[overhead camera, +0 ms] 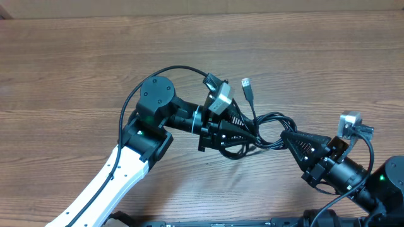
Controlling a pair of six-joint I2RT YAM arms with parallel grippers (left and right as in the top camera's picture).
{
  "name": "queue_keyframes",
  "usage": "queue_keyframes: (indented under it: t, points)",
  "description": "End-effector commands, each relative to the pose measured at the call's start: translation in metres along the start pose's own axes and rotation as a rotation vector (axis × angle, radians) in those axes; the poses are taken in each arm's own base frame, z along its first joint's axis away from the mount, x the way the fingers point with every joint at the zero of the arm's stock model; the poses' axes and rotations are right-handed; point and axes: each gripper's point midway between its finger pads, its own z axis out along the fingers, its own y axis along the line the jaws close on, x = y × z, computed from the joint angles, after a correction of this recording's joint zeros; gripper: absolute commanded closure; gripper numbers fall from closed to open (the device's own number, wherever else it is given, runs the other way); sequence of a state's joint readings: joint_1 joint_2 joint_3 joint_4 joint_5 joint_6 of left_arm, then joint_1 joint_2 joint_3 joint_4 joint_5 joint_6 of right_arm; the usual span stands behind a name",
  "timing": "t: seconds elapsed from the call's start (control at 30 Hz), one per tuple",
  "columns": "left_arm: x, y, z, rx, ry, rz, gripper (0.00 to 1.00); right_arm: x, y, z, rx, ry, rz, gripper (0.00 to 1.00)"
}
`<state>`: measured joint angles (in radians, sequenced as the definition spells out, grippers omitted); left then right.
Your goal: Untangle cables
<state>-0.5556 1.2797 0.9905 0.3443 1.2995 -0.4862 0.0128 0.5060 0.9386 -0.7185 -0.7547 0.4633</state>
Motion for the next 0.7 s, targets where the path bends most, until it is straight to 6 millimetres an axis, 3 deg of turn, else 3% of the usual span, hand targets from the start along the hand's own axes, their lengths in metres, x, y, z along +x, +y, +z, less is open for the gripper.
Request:
queue_keyframes:
  t: [0.0, 0.3, 0.57, 0.67]
  points:
    - [-0.007, -0.001, 0.001, -0.010, -0.010, -0.002, 0.00, -0.008, 0.000, -0.004, 0.025, -0.037, 0.029, 0.96]
    - [-0.003, 0.001, -0.023, 0.019, 0.020, -0.039, 0.00, -0.016, -0.019, -0.006, 0.126, -0.105, 0.220, 0.96]
    - [0.007, 0.040, -0.054, -0.153, -0.029, -0.285, 0.00, -0.023, -0.030, -0.008, 0.174, -0.169, 0.394, 0.96]
    - [0.008, 0.037, -0.054, -0.141, -0.021, -0.272, 0.00, -0.023, -0.031, -0.009, 0.177, -0.178, 0.441, 0.96]
